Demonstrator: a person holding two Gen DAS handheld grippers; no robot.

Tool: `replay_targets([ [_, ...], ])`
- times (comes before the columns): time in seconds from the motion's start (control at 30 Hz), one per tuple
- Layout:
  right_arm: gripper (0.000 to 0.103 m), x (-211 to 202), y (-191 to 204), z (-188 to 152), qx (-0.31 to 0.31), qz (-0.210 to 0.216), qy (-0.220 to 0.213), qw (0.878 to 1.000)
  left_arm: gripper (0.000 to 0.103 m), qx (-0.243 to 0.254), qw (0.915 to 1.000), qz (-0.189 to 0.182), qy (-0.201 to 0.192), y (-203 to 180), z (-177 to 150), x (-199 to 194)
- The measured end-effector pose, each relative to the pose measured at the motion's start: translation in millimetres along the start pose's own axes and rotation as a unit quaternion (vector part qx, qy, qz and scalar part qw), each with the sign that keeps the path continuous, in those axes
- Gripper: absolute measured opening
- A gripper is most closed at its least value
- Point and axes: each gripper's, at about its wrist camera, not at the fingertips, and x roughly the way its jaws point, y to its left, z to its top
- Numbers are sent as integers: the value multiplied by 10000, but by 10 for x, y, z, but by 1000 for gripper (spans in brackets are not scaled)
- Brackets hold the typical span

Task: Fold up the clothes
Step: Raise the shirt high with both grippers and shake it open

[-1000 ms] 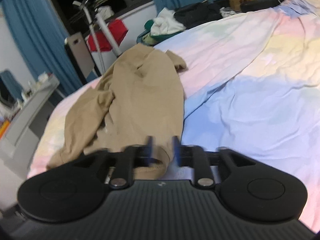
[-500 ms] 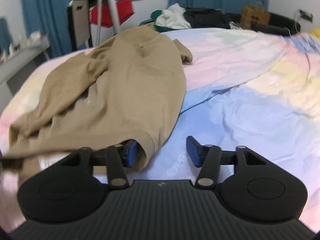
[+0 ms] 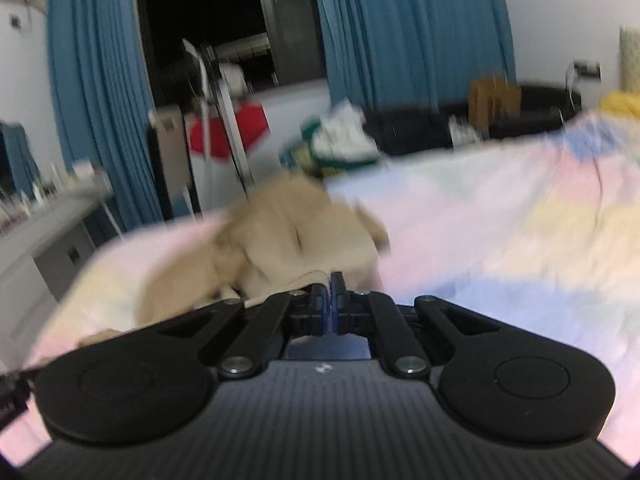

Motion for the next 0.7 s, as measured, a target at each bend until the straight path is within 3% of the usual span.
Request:
replay_targets([
  [0.17, 4, -626, 174, 1090, -79, 313, -1057, 9939, 3, -211, 9912, -166, -1293, -141, 1260, -558],
  [0.37, 4, -1721, 302, 2278, -304, 511, -2383, 9694, 3, 317, 9692, -304, -2424, -460, 2565, -1506],
  [0.53, 4, -2646, 362, 2886, -515, 664, -3184, 9442, 3, 596, 9504, -317, -3035, -664, 3175, -2240],
  [0.7, 4, -3112, 374, 3170, -680, 729, -3462, 9328, 3, 683, 9509, -310, -3002, -806, 3425, -2553],
])
